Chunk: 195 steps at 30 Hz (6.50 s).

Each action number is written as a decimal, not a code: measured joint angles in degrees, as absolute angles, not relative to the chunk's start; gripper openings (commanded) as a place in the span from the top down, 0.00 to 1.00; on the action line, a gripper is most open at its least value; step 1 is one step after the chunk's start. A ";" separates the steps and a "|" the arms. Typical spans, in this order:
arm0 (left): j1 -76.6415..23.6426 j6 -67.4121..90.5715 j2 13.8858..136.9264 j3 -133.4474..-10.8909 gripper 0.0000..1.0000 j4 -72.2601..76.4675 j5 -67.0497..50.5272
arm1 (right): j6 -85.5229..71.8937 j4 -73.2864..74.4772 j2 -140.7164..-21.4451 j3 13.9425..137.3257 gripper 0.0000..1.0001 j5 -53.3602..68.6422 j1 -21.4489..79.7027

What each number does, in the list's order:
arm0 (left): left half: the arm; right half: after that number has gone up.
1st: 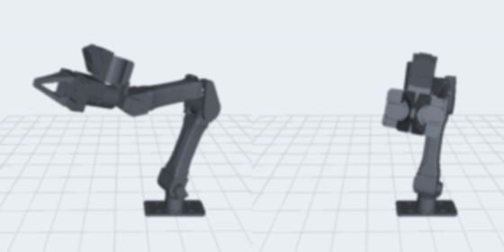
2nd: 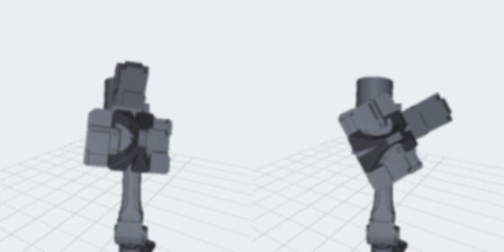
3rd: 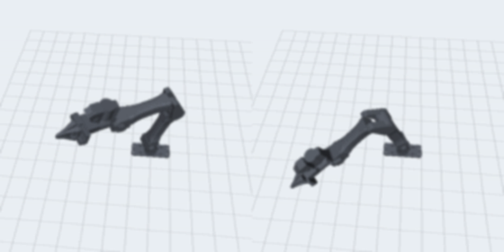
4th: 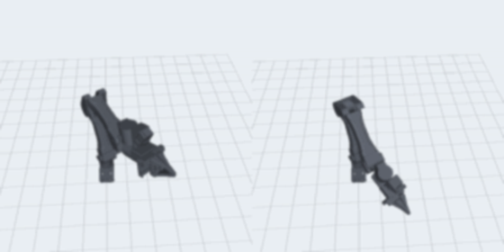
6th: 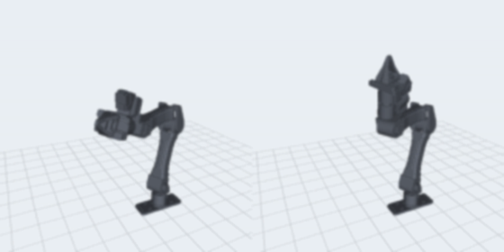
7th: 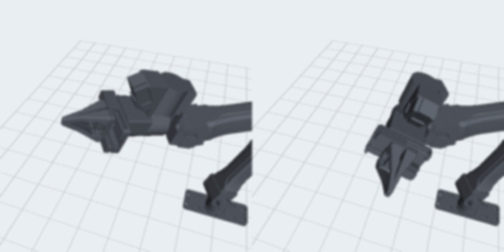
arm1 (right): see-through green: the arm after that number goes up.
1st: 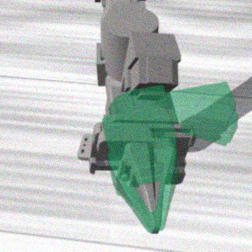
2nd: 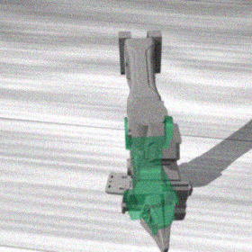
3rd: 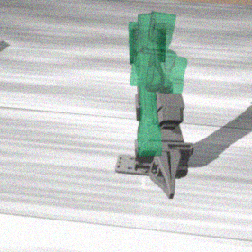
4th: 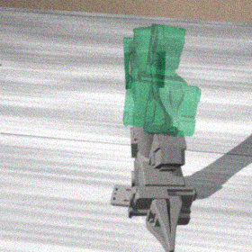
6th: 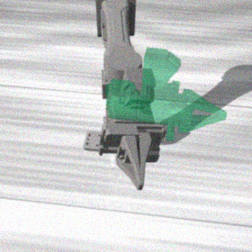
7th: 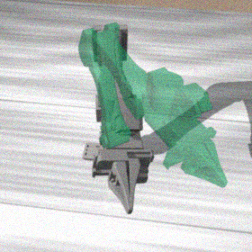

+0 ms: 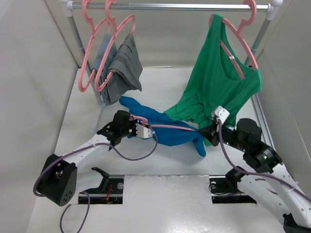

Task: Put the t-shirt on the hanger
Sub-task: Place tshirt on hanger, then hang the hanger with tshirt onto the clothesline

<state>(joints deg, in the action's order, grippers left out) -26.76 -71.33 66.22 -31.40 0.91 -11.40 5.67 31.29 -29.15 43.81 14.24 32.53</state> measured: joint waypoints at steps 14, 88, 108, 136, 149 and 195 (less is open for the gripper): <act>-34.89 -64.97 69.69 -41.19 1.00 -16.58 -0.49 | 8.14 17.19 -43.33 49.34 1.00 27.38 35.73; -35.40 -46.92 54.30 -46.81 0.00 -12.82 -4.27 | 7.95 26.68 -53.87 51.53 1.00 20.91 42.39; -35.40 -24.88 51.96 -52.88 0.00 -8.36 -10.55 | 5.76 59.33 -67.70 108.42 1.00 -8.91 40.16; -35.40 -24.08 49.76 -50.59 0.00 -9.72 -11.29 | 9.45 47.07 -91.74 134.58 1.00 -11.73 20.25; -35.40 -24.10 47.90 -48.95 0.00 -9.96 -10.50 | 4.86 35.18 -88.31 119.74 1.00 -7.73 19.90; -17.76 -4.86 35.79 -20.71 0.00 9.08 -5.28 | -2.22 17.23 -35.75 26.24 0.01 -3.66 41.06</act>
<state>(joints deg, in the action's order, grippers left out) -17.76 -4.86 35.79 -20.71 9.08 -5.28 -2.22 17.23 -35.75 26.24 -3.66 41.06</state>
